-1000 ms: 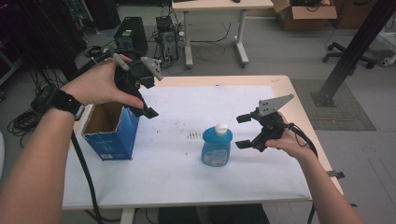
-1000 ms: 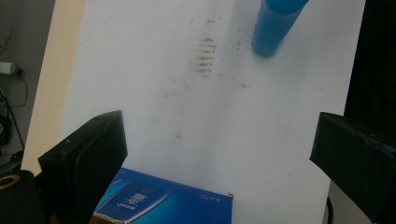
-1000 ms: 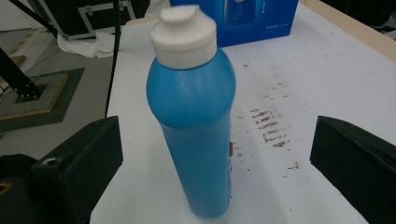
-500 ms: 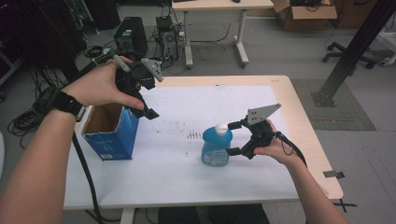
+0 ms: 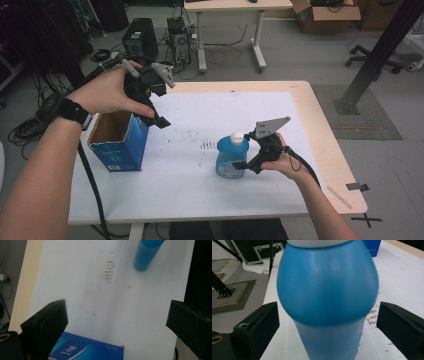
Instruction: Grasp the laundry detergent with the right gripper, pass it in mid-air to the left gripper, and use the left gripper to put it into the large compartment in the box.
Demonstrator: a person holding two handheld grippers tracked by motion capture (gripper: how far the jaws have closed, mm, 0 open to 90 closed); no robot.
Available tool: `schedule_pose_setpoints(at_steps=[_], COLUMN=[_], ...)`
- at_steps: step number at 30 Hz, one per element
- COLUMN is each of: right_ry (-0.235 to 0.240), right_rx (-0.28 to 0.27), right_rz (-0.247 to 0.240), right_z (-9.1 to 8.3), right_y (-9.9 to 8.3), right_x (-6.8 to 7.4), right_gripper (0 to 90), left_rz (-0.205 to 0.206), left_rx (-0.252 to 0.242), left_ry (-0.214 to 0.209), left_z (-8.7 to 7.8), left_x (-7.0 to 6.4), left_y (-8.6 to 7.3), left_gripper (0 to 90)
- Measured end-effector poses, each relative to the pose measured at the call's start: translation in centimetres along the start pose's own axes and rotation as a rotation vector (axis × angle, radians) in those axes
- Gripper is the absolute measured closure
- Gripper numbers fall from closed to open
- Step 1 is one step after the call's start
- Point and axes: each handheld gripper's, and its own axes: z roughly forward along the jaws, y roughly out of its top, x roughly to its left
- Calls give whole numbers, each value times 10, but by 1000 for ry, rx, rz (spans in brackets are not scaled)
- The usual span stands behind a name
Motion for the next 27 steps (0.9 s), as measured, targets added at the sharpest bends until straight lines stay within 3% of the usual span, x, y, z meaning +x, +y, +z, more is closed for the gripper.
schedule_pose_setpoints(at_steps=[27], right_ry=[-9], right_rx=[-25], right_rz=[-9], right_z=[11], right_y=[-3], right_x=[1], right_gripper=[151], left_rz=[2], left_rx=[-7], left_ry=[-4], left_z=[0], left_x=[1], left_y=[-1], left_gripper=[41])
